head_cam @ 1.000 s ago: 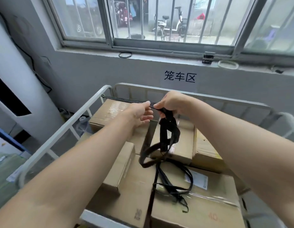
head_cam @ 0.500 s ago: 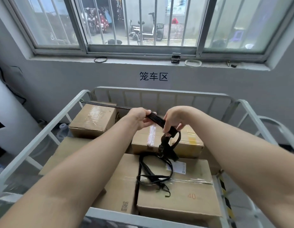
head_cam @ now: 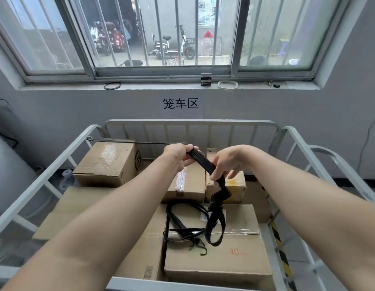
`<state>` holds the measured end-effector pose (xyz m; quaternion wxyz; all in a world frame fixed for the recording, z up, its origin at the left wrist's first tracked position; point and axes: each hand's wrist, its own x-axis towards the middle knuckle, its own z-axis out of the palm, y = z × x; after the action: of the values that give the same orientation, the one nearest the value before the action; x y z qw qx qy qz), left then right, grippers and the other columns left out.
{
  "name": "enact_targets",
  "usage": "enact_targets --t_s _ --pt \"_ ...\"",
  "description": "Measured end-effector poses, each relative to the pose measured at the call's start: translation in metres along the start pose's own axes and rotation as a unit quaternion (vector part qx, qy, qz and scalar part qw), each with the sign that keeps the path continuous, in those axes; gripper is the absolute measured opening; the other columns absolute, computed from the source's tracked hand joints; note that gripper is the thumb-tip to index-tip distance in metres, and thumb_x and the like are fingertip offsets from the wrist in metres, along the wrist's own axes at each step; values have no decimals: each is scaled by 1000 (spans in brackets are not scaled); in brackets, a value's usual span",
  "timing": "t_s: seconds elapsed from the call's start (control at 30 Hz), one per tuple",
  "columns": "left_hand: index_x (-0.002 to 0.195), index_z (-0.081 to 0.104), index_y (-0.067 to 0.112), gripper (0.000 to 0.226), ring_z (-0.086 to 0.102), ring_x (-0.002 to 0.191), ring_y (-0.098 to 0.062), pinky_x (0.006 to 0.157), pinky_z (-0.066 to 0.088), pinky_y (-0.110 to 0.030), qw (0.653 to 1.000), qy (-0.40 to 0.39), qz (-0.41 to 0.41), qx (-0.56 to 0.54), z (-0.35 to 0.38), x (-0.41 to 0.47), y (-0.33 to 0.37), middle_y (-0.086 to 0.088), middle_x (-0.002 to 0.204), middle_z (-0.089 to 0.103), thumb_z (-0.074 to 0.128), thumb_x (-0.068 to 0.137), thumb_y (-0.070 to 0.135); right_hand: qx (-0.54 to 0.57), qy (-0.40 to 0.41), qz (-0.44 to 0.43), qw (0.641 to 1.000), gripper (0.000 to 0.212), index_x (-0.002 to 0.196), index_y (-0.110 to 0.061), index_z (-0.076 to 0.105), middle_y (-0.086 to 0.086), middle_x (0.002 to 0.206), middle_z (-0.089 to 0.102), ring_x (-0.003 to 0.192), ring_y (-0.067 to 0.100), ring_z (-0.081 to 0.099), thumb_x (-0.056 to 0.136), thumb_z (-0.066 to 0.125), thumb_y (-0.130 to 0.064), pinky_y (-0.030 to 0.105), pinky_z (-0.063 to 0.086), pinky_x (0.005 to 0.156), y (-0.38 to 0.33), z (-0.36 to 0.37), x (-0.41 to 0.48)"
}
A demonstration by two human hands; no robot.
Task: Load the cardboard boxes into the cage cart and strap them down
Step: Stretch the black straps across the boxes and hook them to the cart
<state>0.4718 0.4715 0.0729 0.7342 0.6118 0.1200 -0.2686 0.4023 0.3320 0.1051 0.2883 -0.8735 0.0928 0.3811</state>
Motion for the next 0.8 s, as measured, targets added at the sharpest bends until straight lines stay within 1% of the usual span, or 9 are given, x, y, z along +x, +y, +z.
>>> enact_targets --t_s 0.03,0.1,0.23,0.3,0.43,0.53,0.63,0.7,0.8 --pt "97 53 -3 6 65 70 -24 58 56 -35 1000 7 3 -6 4 -3 -2 -15 86 64 48 96 -1 -14 2 4 1000 17 109 -9 62 5 101 72 105 19 64 92 61 -12 40 43 101 7 1 -2" --pt "87 50 -1 11 63 71 -24 72 53 -38 1000 17 2 -14 16 -9 -13 -15 83 62 46 97 -2 -36 8 8 999 26 117 -8 61 6 105 71 106 19 64 91 62 -11 37 47 98 23 2 -8" --pt "85 50 -1 13 61 71 -23 80 51 -41 999 12 -19 -28 54 -26 -45 -14 81 60 45 97 -1 -13 -18 2 1000 29 118 -10 60 4 102 69 108 21 62 92 63 -22 35 42 96 61 -6 -24" --pt "86 51 -1 13 61 72 -23 79 50 -40 999 12 -17 -37 76 -35 -58 -13 83 61 45 98 0 -19 -22 0 1000 29 114 -12 60 5 107 68 112 22 60 89 66 -26 35 42 96 82 -13 -34" --pt "95 52 -2 7 63 72 -22 73 51 -37 999 20 -5 -44 117 -49 -74 -13 86 64 47 97 3 -49 -12 17 999 39 117 -13 56 4 111 63 112 24 57 85 71 -28 39 44 102 125 -23 -52" --pt "89 52 1 8 64 72 -22 72 52 -37 998 38 4 -49 139 -57 -75 -14 85 64 49 97 3 -71 11 31 997 37 114 -13 59 7 115 65 107 23 61 84 70 -33 40 44 100 154 -31 -61" --pt "91 52 2 6 64 71 -22 66 54 -34 997 51 9 -57 156 -60 -70 -13 84 64 52 96 5 -158 43 46 985 28 104 -11 68 7 113 66 104 24 63 84 70 -30 37 51 89 177 -38 -69" --pt "90 53 1 6 64 71 -23 63 55 -34 997 45 12 -61 166 -60 -65 -13 84 63 53 95 4 -188 93 49 976 26 105 -9 64 8 109 65 98 26 65 83 71 -23 35 56 84 189 -43 -73" --pt "92 55 -2 4 66 74 -26 58 55 -33 998 38 14 -50 184 -56 -62 -15 85 63 55 93 2 -215 160 54 962 31 108 -5 61 9 99 63 87 27 65 84 70 -23 33 56 74 201 -50 -80"
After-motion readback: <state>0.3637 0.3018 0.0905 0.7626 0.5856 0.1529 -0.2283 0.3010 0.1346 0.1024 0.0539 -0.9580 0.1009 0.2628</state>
